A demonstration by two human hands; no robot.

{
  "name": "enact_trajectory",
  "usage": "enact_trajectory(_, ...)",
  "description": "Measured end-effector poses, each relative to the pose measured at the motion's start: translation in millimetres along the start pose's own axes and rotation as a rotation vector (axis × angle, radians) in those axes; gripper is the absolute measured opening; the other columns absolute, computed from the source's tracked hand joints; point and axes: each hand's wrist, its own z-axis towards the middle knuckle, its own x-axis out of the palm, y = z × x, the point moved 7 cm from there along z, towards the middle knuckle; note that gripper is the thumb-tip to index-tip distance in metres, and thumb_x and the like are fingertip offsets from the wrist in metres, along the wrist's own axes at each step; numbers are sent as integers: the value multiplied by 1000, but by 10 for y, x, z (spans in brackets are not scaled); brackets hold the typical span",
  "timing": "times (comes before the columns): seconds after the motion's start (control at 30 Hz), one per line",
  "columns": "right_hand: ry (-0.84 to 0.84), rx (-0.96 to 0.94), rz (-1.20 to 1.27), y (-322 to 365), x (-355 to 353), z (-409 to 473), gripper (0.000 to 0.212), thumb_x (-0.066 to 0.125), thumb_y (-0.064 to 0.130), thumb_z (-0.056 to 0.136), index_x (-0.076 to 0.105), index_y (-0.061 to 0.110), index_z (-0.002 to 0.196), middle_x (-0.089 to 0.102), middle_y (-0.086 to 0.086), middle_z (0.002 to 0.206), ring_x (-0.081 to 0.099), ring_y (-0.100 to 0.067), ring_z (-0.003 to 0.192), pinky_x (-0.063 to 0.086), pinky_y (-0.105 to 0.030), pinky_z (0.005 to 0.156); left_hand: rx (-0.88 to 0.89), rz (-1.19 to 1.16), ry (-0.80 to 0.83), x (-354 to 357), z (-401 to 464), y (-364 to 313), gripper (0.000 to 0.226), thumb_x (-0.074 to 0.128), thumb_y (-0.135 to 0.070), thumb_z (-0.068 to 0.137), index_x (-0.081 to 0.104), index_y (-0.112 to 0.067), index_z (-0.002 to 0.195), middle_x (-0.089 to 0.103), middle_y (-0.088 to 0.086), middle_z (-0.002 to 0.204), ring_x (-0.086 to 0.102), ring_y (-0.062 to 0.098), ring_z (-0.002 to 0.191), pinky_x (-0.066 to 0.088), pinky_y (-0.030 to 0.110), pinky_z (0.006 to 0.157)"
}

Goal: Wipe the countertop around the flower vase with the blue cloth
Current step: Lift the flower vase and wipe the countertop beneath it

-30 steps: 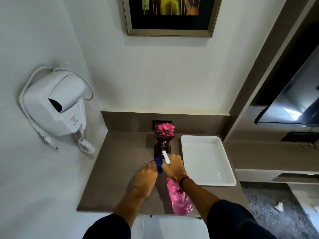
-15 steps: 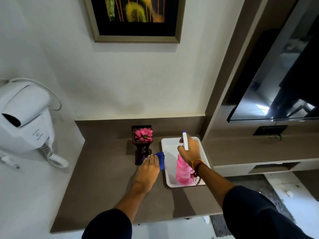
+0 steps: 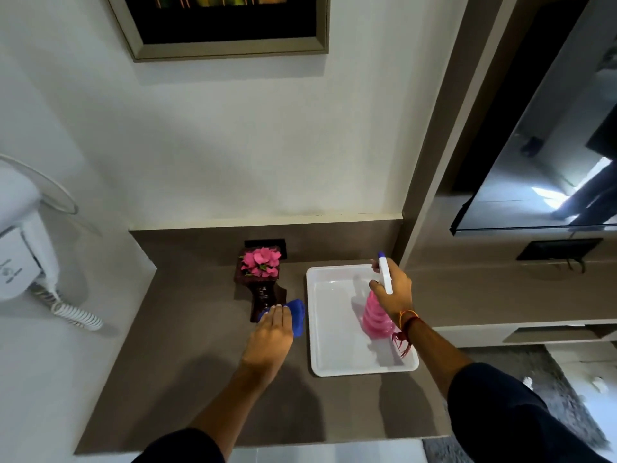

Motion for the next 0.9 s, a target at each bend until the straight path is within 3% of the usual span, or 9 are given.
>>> enact_trajectory(0.1,20,20,55,-118,31,14,46,66,6,83,56,12,127,68,-9,118,64,-22,95,52,-38,92,-8,19,-14,26,5,11,65,90,2,45,66,8,105,71,28,99,71,36,88,59,41,75)
enact_trajectory(0.2,95,34,38,-226,12,-2,50,69,26,85,52,18,131,65,-7,126,63,-27,110,48,-46,100,-30,31,-12,32,-3,12,62,89,0,50,66,7,107,71,27,101,70,34,90,59,39,76)
enact_trajectory(0.33,280,45,-116,-263,-170,-59,85,75,45,73,35,17,143,59,-8,131,61,-31,113,53,-42,93,-33,-16,-1,-64,-27,-19,72,91,0,44,65,6,111,70,26,103,70,34,93,59,41,77)
enact_trajectory(0.43,437,-74,-373,-293,-243,-133,123,85,42,62,2,27,153,31,-7,156,43,-36,135,47,-48,102,-18,-12,3,-133,-2,-22,75,94,0,35,67,6,104,72,26,97,71,34,87,60,40,70)
enact_trajectory(0.5,451,-215,-518,-189,-412,-52,136,82,58,56,-9,27,153,2,-3,165,19,-32,148,37,-49,109,-8,10,-66,-205,121,-99,73,94,-3,35,68,5,104,72,24,97,72,32,87,60,38,70)
enact_trajectory(0.57,392,-500,-667,709,-323,-192,133,70,73,58,-8,23,154,-9,-2,165,4,-26,151,31,-44,112,-74,3,-77,-503,-221,273,71,92,-5,41,67,4,107,72,23,100,71,31,90,59,36,75)
enact_trajectory(0.67,437,-569,-655,1076,-104,-231,115,55,77,71,2,18,155,-1,-3,165,0,-20,152,19,-43,121,25,16,-76,-388,-193,122,69,92,-8,43,68,4,107,73,23,100,70,30,92,58,35,79)
enact_trajectory(0.8,558,-480,-688,1188,656,-262,101,40,72,81,7,11,154,4,-8,164,1,-21,152,9,-38,123,32,46,-13,-265,-391,90,66,70,-6,79,39,7,136,51,29,135,48,36,126,37,43,107)
enact_trajectory(0.9,647,-443,-772,1308,1169,-133,98,42,66,86,5,5,154,1,-13,164,-1,-26,152,8,-40,122,3,100,-44,-152,-443,191,63,56,2,88,23,10,141,36,33,144,34,41,134,26,46,114)
